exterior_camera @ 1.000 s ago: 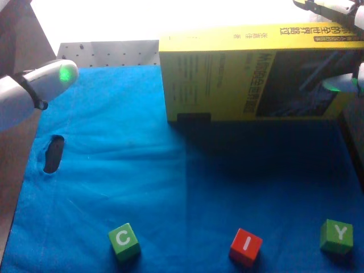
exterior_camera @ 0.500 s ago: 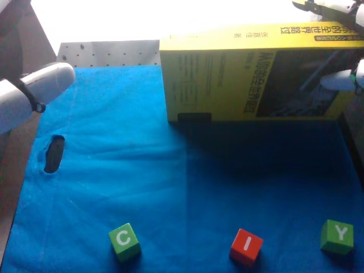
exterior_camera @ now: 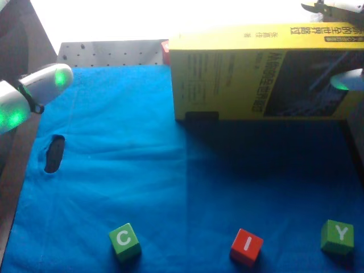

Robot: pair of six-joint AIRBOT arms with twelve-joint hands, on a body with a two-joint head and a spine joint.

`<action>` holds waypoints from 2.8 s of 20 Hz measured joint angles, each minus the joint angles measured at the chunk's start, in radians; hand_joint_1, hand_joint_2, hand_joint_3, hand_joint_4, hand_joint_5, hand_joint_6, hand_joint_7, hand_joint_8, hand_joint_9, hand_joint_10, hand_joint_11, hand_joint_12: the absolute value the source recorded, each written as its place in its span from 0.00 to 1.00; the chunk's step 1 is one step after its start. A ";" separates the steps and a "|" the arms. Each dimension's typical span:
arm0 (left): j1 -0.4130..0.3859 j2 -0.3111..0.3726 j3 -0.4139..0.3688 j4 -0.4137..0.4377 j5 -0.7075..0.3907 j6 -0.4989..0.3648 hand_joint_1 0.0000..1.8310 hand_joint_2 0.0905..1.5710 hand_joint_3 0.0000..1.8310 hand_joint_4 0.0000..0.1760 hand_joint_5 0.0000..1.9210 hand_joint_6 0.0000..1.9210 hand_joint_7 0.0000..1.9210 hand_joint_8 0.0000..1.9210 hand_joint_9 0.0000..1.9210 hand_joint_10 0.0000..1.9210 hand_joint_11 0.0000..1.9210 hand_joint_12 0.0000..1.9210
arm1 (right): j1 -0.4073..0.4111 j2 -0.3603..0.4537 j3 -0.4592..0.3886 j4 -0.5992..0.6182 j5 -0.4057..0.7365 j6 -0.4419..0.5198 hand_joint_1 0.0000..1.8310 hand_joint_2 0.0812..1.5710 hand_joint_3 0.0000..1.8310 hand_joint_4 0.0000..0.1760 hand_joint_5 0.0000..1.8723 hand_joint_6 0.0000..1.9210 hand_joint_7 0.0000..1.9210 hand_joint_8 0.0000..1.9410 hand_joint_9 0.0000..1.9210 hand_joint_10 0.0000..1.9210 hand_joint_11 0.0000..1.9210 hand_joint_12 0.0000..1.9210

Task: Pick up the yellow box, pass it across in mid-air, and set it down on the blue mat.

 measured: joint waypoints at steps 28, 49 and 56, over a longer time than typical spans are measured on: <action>0.029 0.006 -0.012 -0.007 -0.027 -0.001 0.16 0.74 0.00 0.81 0.00 0.00 0.00 0.00 0.00 0.00 0.00 0.00 | 0.000 0.033 -0.118 -0.055 0.086 -0.001 0.18 0.68 0.00 1.00 0.00 0.00 0.00 0.00 0.00 0.00 0.00 0.00; 0.127 0.061 -0.060 -0.042 -0.189 0.000 0.24 0.81 0.00 0.80 0.03 0.00 0.02 0.00 0.00 0.00 0.00 0.04 | -0.186 0.284 -0.338 -0.071 0.599 -0.001 0.30 0.81 0.00 0.20 0.00 0.00 0.00 0.00 0.03 0.21 0.00 0.59; 0.115 0.073 -0.060 -0.014 -0.195 0.008 0.21 0.83 0.00 0.47 0.00 0.00 0.00 0.00 0.01 0.00 0.00 0.00 | -0.186 0.284 -0.337 -0.068 0.632 -0.001 0.28 0.81 0.00 0.33 0.00 0.00 0.00 0.00 0.06 0.08 0.00 0.53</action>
